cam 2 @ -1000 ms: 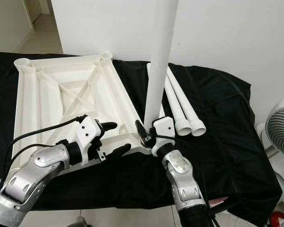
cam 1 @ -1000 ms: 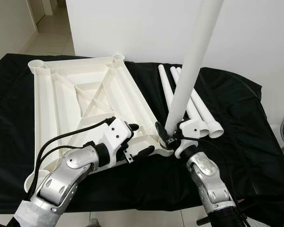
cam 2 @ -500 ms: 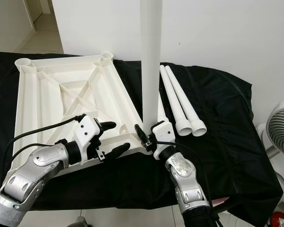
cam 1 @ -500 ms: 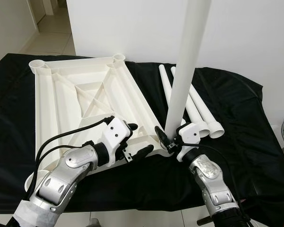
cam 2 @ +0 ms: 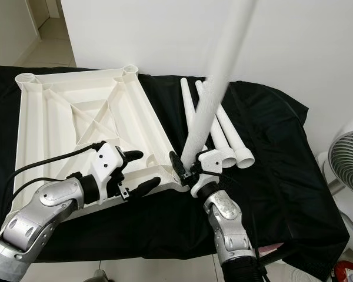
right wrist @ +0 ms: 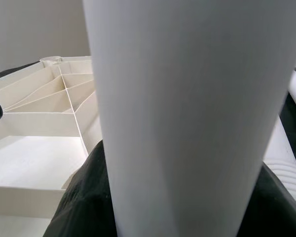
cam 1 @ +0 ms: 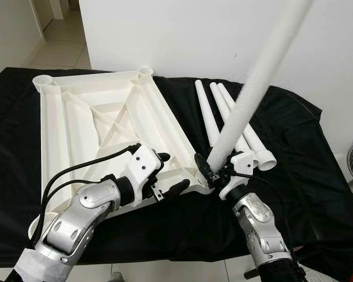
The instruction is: Building children table
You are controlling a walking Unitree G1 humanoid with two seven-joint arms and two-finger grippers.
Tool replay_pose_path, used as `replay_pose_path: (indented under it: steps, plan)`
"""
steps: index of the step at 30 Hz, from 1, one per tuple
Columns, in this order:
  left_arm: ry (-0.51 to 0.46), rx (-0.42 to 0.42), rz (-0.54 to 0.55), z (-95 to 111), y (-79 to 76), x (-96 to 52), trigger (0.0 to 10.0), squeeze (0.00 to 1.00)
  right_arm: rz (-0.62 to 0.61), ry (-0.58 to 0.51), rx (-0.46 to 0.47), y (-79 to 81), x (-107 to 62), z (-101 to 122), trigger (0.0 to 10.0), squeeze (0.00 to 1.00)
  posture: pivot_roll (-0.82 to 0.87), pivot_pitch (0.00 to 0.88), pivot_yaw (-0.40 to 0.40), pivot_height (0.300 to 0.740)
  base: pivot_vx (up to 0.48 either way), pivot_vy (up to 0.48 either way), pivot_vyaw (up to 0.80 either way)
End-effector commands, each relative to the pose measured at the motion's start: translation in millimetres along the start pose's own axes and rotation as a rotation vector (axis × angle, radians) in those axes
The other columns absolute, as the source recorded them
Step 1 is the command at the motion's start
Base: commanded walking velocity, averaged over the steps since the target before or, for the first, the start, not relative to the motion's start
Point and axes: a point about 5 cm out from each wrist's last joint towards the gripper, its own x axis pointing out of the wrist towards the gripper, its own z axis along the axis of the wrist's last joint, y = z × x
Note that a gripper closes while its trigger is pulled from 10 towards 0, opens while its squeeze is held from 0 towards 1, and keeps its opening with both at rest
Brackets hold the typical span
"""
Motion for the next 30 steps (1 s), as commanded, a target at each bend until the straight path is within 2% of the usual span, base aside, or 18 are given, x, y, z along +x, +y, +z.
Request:
replay_pose_path:
  steps: [1, 7, 11, 19, 29, 30]
  plan:
    - [-0.013, 0.019, -0.042, 6, -3.4, -0.3, 10.0, 0.0, -0.071, 0.104, 0.1, -6.2, -11.9, -23, 10.0, 0.0, 0.07, 0.036, -0.056, 0.74, 0.0, 0.0, 0.0]
    - [-0.012, 0.025, -0.044, 7, -2.6, -0.3, 10.0, 0.0, -0.11, 0.1, 0.136, -9.4, -14.7, -25, 10.0, 0.0, 0.07, 0.036, -0.055, 0.74, 0.0, 0.0, 0.0]
    - [-0.011, 0.029, -0.041, 7, -2.1, -0.8, 10.0, 0.0, -0.06, 0.075, 0.024, -3.5, -19.3, -23, 10.0, 0.0, 0.06, 0.042, -0.05, 0.74, 0.0, 0.0, 0.0]
    - [-0.011, 0.028, -0.025, 8, 0.3, -2.6, 10.0, 0.0, -0.016, 0.068, -0.035, 1.1, -29.3, -26, 10.0, 0.0, 0.07, 0.056, -0.049, 0.74, 0.0, 0.0, 0.0]
    - [-0.011, 0.031, -0.016, 9, 1.9, -4.0, 10.0, 0.0, -0.007, 0.105, -0.109, 1.7, -31.1, -33, 10.0, 0.0, 0.07, 0.06, -0.046, 0.74, 0.0, 0.0, 0.0]
    - [-0.01, 0.033, -0.015, 9, 2.2, -4.3, 10.0, 0.0, 0.017, 0.147, -0.175, 2.8, -27.1, -34, 10.0, 0.0, 0.07, 0.061, -0.045, 0.74, 0.0, 0.0, 0.0]
